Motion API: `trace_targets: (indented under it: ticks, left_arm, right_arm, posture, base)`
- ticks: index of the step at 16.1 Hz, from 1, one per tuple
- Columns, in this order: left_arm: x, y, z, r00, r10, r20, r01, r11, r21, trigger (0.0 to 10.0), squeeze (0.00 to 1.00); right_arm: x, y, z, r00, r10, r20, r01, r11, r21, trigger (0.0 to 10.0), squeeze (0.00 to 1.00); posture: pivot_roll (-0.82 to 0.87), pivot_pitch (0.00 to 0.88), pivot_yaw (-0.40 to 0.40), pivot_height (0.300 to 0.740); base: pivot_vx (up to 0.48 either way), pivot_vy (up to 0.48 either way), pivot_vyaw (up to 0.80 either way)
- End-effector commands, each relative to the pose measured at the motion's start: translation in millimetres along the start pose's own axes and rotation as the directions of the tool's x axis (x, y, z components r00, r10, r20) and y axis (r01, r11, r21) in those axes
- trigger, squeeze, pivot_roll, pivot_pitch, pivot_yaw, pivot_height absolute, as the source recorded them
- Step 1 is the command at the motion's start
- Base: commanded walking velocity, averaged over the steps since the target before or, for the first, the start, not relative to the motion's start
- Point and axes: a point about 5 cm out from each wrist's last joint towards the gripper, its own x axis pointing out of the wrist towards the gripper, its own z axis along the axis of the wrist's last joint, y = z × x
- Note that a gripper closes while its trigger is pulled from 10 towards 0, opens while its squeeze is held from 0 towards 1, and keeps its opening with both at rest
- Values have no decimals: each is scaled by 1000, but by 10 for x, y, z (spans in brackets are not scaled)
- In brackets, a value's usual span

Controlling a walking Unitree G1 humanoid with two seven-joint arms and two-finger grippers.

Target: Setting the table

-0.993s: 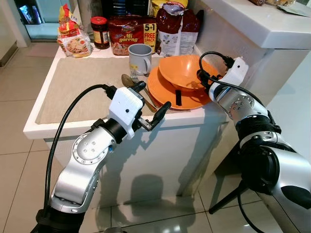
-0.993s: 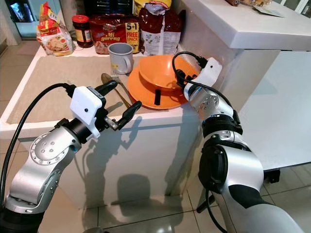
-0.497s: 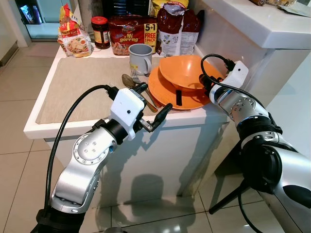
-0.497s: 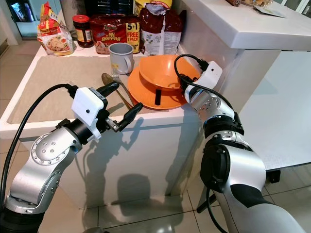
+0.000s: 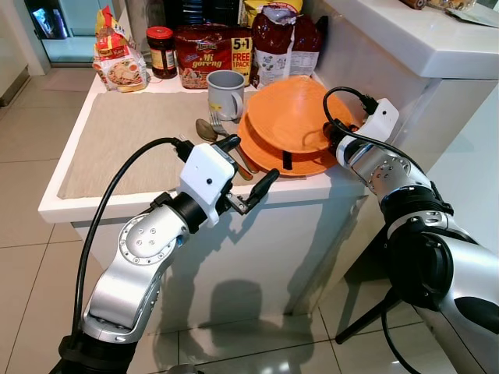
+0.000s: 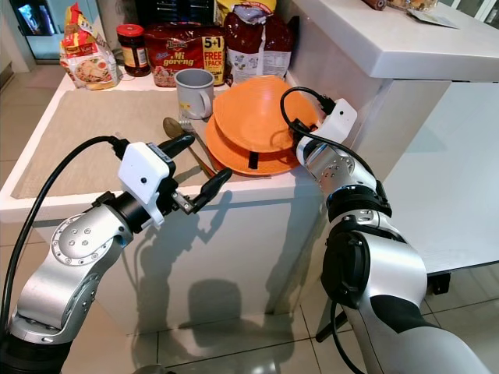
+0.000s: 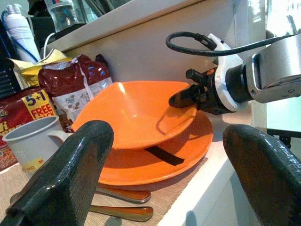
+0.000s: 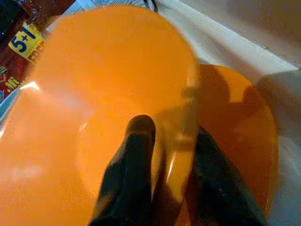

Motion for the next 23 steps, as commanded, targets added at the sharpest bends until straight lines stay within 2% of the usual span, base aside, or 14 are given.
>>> trace_targets:
  ticks: [1, 6, 8, 11, 14, 16, 18, 19, 20, 21, 22, 23]
  left_arm:
    - [3, -38, 7, 1000, -22, -1, 22, 1000, 3, 10000, 0]
    - [0, -46, 12, 1000, -18, 2, 18, 1000, 11, 10000, 0]
    - [-3, -23, 19, 1000, 14, 10, -14, 1000, 12, 10000, 0]
    - [-12, 58, 18, 997, 79, 6, -79, 996, 28, 10000, 0]
    - [-21, 149, 38, 989, 150, 20, -150, 988, 27, 10000, 0]
    - [-18, 163, 50, 986, 163, 28, -164, 986, 30, 10000, 0]
    - [-23, 194, 69, 982, 187, 35, -188, 982, 28, 10000, 0]
    - [-35, 202, 70, 981, 192, 34, -193, 981, 27, 10000, 0]
    - [-55, 193, 60, 981, 191, 29, -192, 981, 29, 10000, 0]
    - [-85, 163, 45, 985, 173, 14, -174, 985, 19, 10000, 0]
    - [-99, 152, 35, 987, 163, 4, -163, 987, 10, 10000, 0]
    - [-114, 158, 36, 986, 168, 3, -168, 986, 18, 10000, 0]
  right_arm:
    - [-8, -23, 57, 1000, -7, 13, 7, 1000, 5, 0, 0]
    - [-24, -58, 58, 997, -36, 66, 29, 995, 96, 0, 0]
    - [-51, -36, 113, 992, -10, 126, -9, 989, 147, 0, 0]
    - [-203, 42, 155, 973, 83, 215, -124, 975, 184, 0, 0]
    - [-382, 33, 133, 955, 106, 276, -166, 965, 202, 0, 0]
    - [-464, 71, 121, 945, 138, 296, -204, 957, 207, 0, 0]
    - [-596, 183, 146, 920, 215, 328, -286, 940, 187, 0, 0]
    - [-669, 255, 166, 898, 270, 348, -326, 939, 114, 0, 0]
    - [-739, 340, 146, 882, 333, 334, -355, 935, 5, 0, 0]
    - [-842, 428, 96, 855, 406, 323, -385, 914, -130, 10000, 0]
    - [-889, 460, 75, 839, 435, 327, -398, 900, -176, 10000, 0]
    - [-940, 466, 32, 840, 443, 314, -406, 896, -179, 10000, 0]
  posture:
    - [113, 0, -87, 740]
    - [113, 0, -92, 740]
    - [108, 0, -94, 740]
    - [106, 0, -98, 740]
    - [103, 0, -98, 740]
    - [99, 0, -93, 740]
    - [100, 0, -93, 740]
    - [100, 0, -91, 740]
    - [100, 0, -90, 740]
    - [97, 0, -88, 740]
    - [96, 0, -87, 740]
    - [95, 0, -86, 740]
  base:
    - [0, 0, 0]
    - [0, 0, 0]
    - [0, 0, 0]
    - [0, 0, 0]
    - [0, 0, 0]
    - [0, 0, 0]
    - [0, 0, 0]
    - [0, 0, 0]
    - [0, 0, 0]
    - [0, 0, 0]
    - [0, 0, 0]
    - [0, 0, 0]
